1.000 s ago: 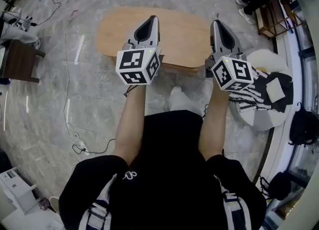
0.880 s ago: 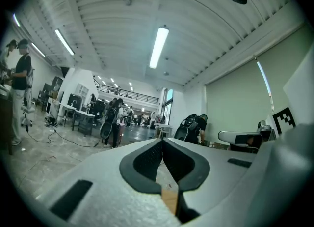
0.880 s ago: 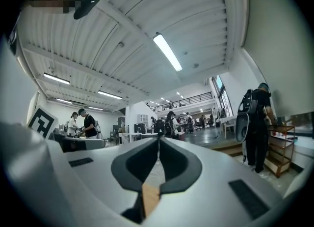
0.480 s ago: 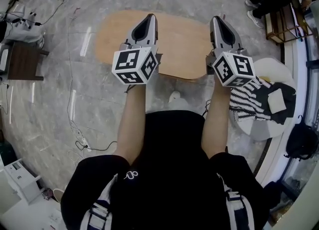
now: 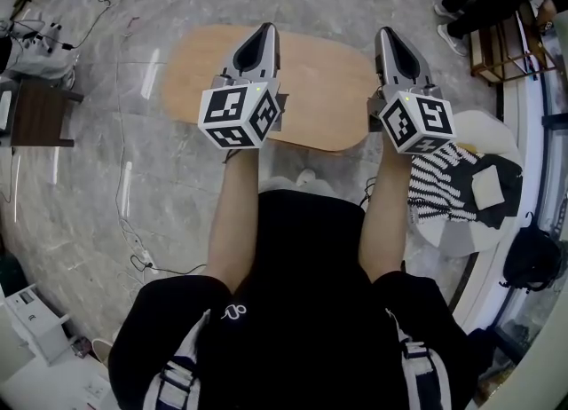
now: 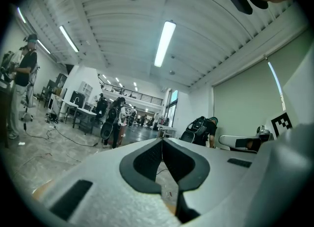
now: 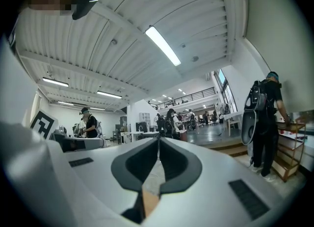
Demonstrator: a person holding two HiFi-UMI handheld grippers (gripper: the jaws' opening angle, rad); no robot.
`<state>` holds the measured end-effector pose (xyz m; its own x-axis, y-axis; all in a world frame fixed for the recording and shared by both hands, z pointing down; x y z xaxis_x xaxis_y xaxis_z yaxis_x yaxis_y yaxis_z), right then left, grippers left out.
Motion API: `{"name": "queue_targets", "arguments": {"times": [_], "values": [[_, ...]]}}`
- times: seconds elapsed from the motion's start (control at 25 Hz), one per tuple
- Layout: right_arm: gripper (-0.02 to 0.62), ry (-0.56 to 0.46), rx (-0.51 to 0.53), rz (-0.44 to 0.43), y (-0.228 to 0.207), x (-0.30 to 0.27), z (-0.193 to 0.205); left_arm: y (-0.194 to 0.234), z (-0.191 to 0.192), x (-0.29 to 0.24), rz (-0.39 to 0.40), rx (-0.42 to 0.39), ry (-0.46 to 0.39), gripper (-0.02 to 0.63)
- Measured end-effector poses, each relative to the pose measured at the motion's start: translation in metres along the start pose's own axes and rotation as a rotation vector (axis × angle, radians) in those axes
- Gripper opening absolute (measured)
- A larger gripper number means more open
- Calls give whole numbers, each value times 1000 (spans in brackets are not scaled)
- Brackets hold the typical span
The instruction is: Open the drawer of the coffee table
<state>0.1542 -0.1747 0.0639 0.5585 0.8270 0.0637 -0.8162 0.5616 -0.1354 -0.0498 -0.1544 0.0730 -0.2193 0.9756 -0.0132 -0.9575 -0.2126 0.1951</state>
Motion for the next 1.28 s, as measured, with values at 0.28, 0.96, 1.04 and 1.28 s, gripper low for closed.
{"name": "queue_targets", "arguments": {"times": [0.28,0.96,1.04,1.28], "values": [[14,21,-31,8,-2,-7,15,11,7,-4,-8,-4,24,11],[14,79,-92,75,-25,-28,47,34,21,-40,52,35,52,11],[14,102,-104,82,-29,-28,58,37,30,-44,52,37,73,11],[14,164,-136,86,-31,-36,91,50,59,-50,53,3,150,11]]}}
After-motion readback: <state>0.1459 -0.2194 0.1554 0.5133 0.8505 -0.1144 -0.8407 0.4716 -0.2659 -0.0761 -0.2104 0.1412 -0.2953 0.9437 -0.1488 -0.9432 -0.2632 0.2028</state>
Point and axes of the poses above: the fingertips, and each gripper's own axes: x backward along the fingers, y to its left, z out of its underside, the point moved 2 cm from there along x, backward along the fingers, and after that the axes turned 5 degrees about -z, right-handed, at the moved point
